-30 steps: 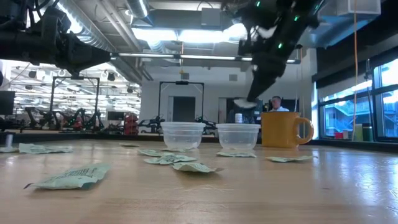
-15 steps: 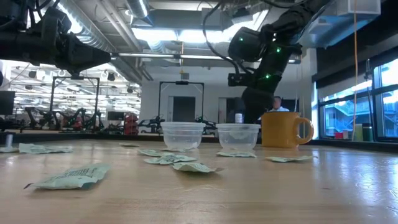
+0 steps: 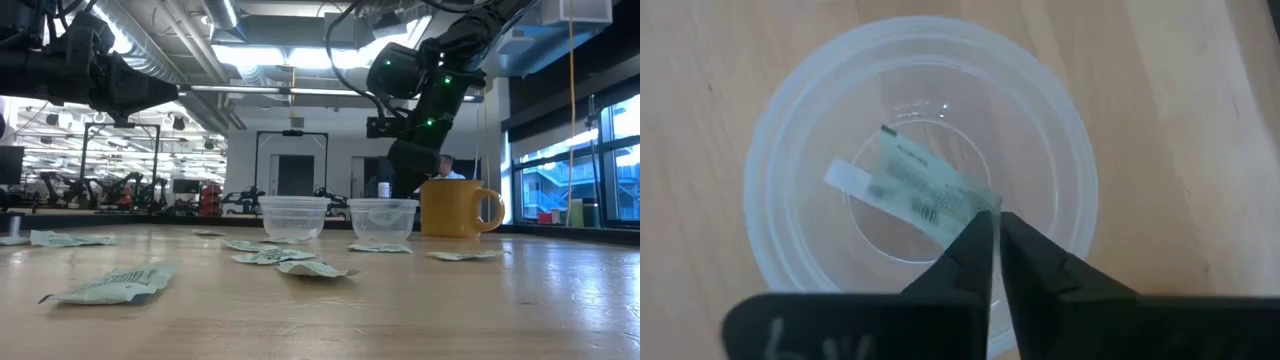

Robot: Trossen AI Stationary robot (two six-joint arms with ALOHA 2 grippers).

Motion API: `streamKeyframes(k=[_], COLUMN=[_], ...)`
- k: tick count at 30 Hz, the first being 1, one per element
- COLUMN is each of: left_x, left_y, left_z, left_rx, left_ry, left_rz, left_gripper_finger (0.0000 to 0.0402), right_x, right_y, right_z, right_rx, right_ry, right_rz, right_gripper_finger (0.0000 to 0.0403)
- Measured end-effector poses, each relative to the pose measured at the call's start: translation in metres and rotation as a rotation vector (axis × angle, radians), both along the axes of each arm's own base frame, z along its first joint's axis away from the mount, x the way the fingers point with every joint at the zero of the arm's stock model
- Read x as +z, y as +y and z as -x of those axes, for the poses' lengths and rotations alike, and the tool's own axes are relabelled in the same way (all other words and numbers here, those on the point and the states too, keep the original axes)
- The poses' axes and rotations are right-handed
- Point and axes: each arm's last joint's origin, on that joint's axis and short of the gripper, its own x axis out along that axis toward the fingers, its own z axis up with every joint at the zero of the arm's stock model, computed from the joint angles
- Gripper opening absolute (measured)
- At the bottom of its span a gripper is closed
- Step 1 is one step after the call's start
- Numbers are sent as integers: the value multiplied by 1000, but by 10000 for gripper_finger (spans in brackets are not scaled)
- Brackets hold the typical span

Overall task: Pick and place Stevia / Truvia into bins
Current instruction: Put the stevia packet into the right transparent container, then put the stevia packet into the left transparent container

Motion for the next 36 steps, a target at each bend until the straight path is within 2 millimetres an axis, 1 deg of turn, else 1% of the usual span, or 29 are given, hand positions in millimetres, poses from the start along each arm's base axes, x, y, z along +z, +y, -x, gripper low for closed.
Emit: streamKeyframes(k=[5,7,10,12,16,18,20,23,26,30,32,36], left_x=[0,0,0,0,5,8,13,20,27,31,26,0], left_y=[0,0,0,-1,-2,-2,-1,-1,0,2,3,4], left_z=[0,0,0,-1,-6,-10,-16,-30,-48,-74,-85,-98], left_rx=[0,0,-10,-43,-84,-84,-86,-116,-169,-171,-171,-194], left_ry=[0,0,-5,2,60,114,175,281,381,490,558,734], left_rz=[-1,-1,11,23,3,-24,-44,-82,-105,-72,-71,-87], left_gripper_finger=[82,82,81,77,69,68,72,86,107,122,121,108], right_x=[8,18,38,54,88,100,107,109,107,99,96,91], right_y=[0,3,12,20,37,45,51,56,58,59,59,59], right_z=[-5,-3,2,10,27,36,45,57,66,74,75,75], right_rx=[2,1,-18,-21,-8,11,15,-7,-34,-62,-72,-76], right_ry=[-12,-4,-44,-73,-209,-264,-308,-353,-366,-362,-357,-357], right_rz=[3,-3,-16,-24,-25,-23,-24,-9,-17,-35,-41,-44], right_gripper_finger=[87,109,131,138,141,140,139,139,139,139,139,139])
